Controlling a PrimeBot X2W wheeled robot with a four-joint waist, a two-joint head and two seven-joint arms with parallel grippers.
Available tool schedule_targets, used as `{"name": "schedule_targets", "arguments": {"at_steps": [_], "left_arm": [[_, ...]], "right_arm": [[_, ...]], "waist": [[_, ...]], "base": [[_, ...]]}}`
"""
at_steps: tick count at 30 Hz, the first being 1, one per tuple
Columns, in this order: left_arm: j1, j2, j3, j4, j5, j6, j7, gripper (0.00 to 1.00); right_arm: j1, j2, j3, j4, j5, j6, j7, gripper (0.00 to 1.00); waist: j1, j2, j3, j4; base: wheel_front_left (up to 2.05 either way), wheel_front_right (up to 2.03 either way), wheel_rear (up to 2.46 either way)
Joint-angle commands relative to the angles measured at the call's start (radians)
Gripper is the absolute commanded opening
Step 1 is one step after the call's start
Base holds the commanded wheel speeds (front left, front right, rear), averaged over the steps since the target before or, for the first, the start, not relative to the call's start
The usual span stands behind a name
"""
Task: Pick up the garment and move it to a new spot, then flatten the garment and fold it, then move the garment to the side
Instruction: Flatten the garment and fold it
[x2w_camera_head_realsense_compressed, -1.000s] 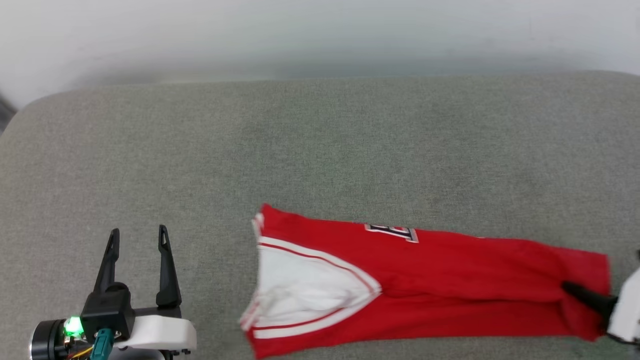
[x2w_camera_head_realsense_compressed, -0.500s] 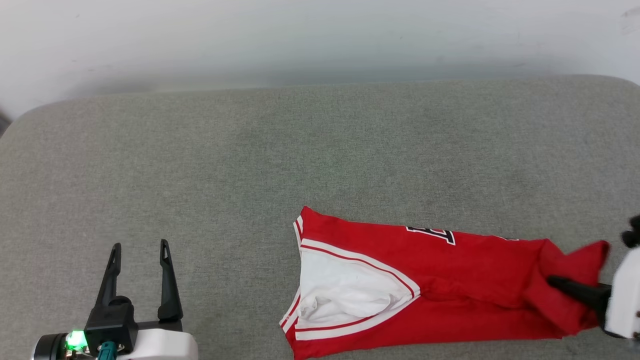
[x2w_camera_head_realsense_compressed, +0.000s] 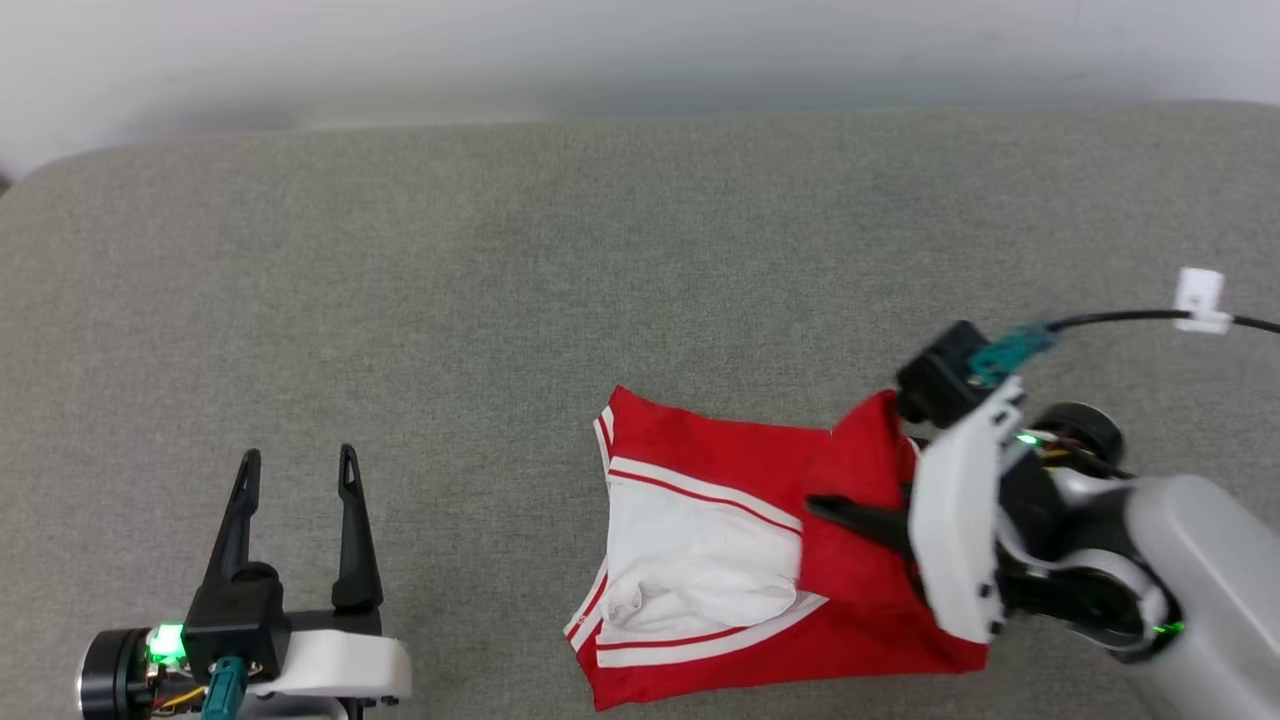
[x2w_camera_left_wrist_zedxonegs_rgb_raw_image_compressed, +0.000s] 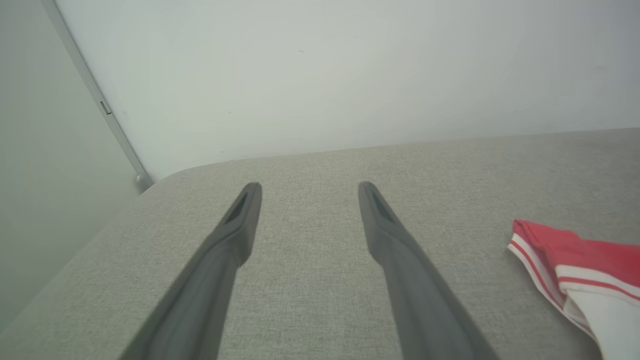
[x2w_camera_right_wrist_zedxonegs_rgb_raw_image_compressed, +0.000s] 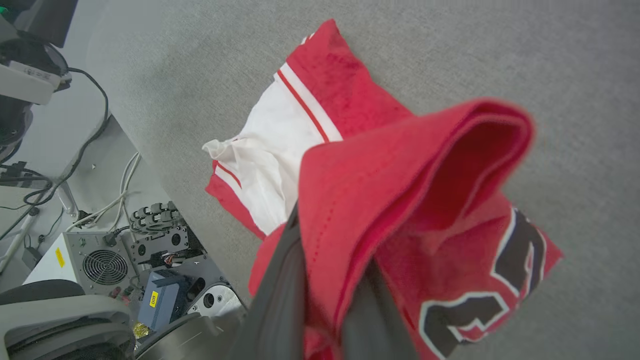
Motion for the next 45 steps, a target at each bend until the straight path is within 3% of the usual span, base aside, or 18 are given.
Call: {"name": "schedule_targets", "arguments": {"at_steps": [1, 10, 17, 18, 19, 25, 31, 39, 45], "left_arm": [[-0.018, -0.004, -0.001, -0.004, 0.007, -0.002, -0.002, 1.0], [-0.061, -0.017, -0.013, 0.002, 0.012, -0.01, -0.002, 1.0], [-0.077, -0.024, -0.015, 0.008, 0.013, -0.009, -0.002, 1.0], [-0.061, -0.025, -0.012, 0.018, 0.013, -0.01, -0.002, 1.0], [-0.056, -0.025, -0.01, 0.02, 0.013, -0.011, -0.002, 1.0], [-0.027, -0.028, -0.004, 0.026, 0.013, -0.008, -0.002, 1.0], [0.009, -0.032, -0.002, 0.026, 0.013, -0.002, -0.002, 1.0], [0.044, -0.033, 0.004, 0.024, 0.015, 0.0, -0.002, 1.0], [0.06, -0.036, 0.008, 0.013, 0.009, 0.005, -0.002, 1.0]], "right_arm": [[-0.048, 0.03, 0.042, 0.024, -0.021, 0.0, -0.009, 0.0], [-0.217, 0.137, 0.254, 0.239, -0.091, 0.0, -0.085, 0.0], [-0.249, 0.161, 0.379, 0.392, -0.096, 0.0, -0.185, 0.0], [-0.269, 0.149, 0.404, 0.407, -0.08, 0.0, -0.267, 0.79], [-0.276, 0.138, 0.407, 0.397, -0.082, 0.0, -0.291, 1.0], [-0.285, 0.062, 0.374, 0.315, -0.099, 0.0, -0.438, 1.0], [-0.228, 0.021, 0.158, 0.296, -0.226, 0.0, -0.714, 1.0], [-0.037, 0.123, -0.23, 0.344, -0.503, 0.0, -1.038, 1.0], [0.144, 0.231, -0.414, 0.288, -0.62, 0.0, -1.106, 1.0]], "waist": [[-0.0001, 0.0, 0.022, 0.008], [-0.0001, 0.0, 0.086, 0.032], [-0.0001, 0.0, 0.101, 0.037], [-0.0001, 0.0, 0.075, 0.028], [-0.0001, 0.0, 0.064, 0.025], [-0.0001, 0.0, 0.009, 0.003], [-0.0001, 0.0, -0.039, -0.031], [-0.0001, 0.0, -0.084, -0.059], [-0.0001, 0.0, -0.102, -0.058]], "base": [[0.0, 0.0, 0.0], [0.0, 0.0, 0.0], [0.0, 0.0, 0.0], [0.0, 0.0, 0.0], [0.0, 0.0, 0.0], [0.0, 0.0, 0.0], [0.0, 0.0, 0.0], [0.0, 0.0, 0.0], [0.0, 0.0, 0.0]]}}
